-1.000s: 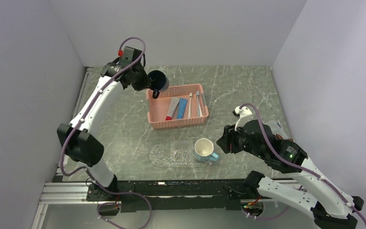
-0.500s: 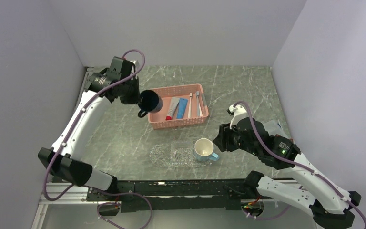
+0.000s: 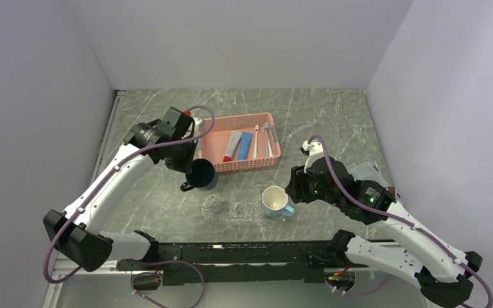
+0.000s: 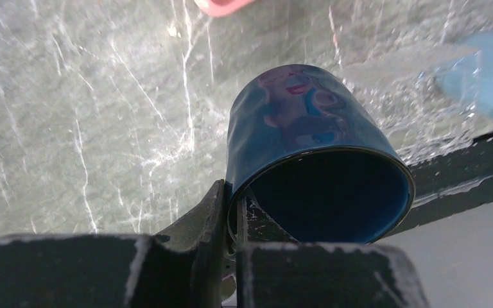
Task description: Prepare toiletry sets of a toothbrush and toothpaste on the tray
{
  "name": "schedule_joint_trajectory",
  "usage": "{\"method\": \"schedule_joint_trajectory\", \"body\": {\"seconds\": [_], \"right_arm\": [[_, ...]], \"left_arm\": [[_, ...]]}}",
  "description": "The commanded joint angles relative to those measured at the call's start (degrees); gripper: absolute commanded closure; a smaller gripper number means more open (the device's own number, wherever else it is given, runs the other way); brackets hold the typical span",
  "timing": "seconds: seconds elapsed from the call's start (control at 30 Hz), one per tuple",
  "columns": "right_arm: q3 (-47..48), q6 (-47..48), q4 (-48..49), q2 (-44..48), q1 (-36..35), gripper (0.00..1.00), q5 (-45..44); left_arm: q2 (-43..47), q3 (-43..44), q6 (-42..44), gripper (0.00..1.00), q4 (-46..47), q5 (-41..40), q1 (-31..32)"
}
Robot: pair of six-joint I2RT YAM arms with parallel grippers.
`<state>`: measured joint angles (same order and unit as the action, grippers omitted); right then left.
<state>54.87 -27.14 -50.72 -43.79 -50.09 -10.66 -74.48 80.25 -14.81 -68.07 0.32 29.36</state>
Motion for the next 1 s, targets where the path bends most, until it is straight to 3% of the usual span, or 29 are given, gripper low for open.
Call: {"method": "schedule_joint_trajectory", "body": {"seconds": [0.0,0.37,0.97], "right_arm": [[-0.4,-1.7,1.4,0.7,-0.3,0.52,-1.5],[-3.2,-3.8,3.3,0.0,-0.3,0.52,-1.8],[-4.6,-5.1,4.7,-0.3,-0.2,0.52,-1.0]], "left_arm": [[3.8,-5.1,2.2,1.00,4.1,2.5,0.7],[4.3,-16.3,2.9,1.00,9.5,7.4,2.6],[-1.0,-19.7,2.3,1.00,13.8,6.8,5.7]]}}
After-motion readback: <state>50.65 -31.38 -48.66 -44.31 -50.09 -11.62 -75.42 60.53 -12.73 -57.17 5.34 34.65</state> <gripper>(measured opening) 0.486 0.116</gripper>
